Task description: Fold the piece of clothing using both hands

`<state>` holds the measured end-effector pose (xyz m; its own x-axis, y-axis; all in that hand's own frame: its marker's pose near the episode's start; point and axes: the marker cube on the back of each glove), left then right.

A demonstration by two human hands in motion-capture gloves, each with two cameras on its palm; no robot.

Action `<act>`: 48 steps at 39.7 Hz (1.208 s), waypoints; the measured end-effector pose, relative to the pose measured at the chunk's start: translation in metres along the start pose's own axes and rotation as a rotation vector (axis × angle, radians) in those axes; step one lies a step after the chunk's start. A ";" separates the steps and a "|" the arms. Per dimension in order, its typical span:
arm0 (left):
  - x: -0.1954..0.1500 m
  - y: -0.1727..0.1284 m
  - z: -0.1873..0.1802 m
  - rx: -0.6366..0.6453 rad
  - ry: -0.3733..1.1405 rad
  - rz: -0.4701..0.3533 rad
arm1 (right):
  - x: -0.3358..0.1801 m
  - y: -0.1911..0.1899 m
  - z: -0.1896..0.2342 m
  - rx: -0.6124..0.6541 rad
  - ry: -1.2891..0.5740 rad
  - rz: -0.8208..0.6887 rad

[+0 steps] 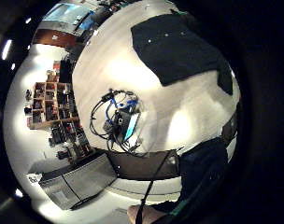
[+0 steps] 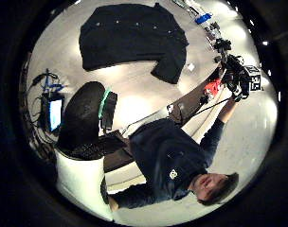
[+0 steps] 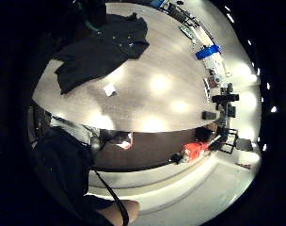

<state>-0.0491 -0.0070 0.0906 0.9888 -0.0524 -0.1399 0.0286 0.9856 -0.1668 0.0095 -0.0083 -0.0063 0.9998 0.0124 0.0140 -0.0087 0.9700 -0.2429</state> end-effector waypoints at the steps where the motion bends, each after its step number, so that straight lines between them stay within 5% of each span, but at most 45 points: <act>1: -0.002 -0.003 0.006 -0.012 0.002 -0.004 | -0.001 -0.002 0.000 -0.019 0.011 0.005; 9: -0.017 -0.042 0.066 -0.160 0.030 -0.010 | -0.017 -0.023 0.006 -0.088 0.072 -0.001; 21: -0.008 -0.061 0.122 -0.437 0.052 -0.090 | -0.027 -0.037 0.020 -0.161 0.139 -0.011; 42: -0.005 -0.112 0.145 -0.227 0.102 -0.102 | -0.046 -0.075 0.103 -0.312 0.121 -0.023; 48: -0.004 -0.118 0.141 -0.222 0.079 -0.101 | -0.045 -0.091 0.142 -0.443 0.189 0.093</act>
<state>-0.0356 -0.1007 0.2489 0.9676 -0.1703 -0.1861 0.0857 0.9158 -0.3925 -0.0367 -0.0625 0.1524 0.9810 0.0099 -0.1937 -0.1311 0.7699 -0.6245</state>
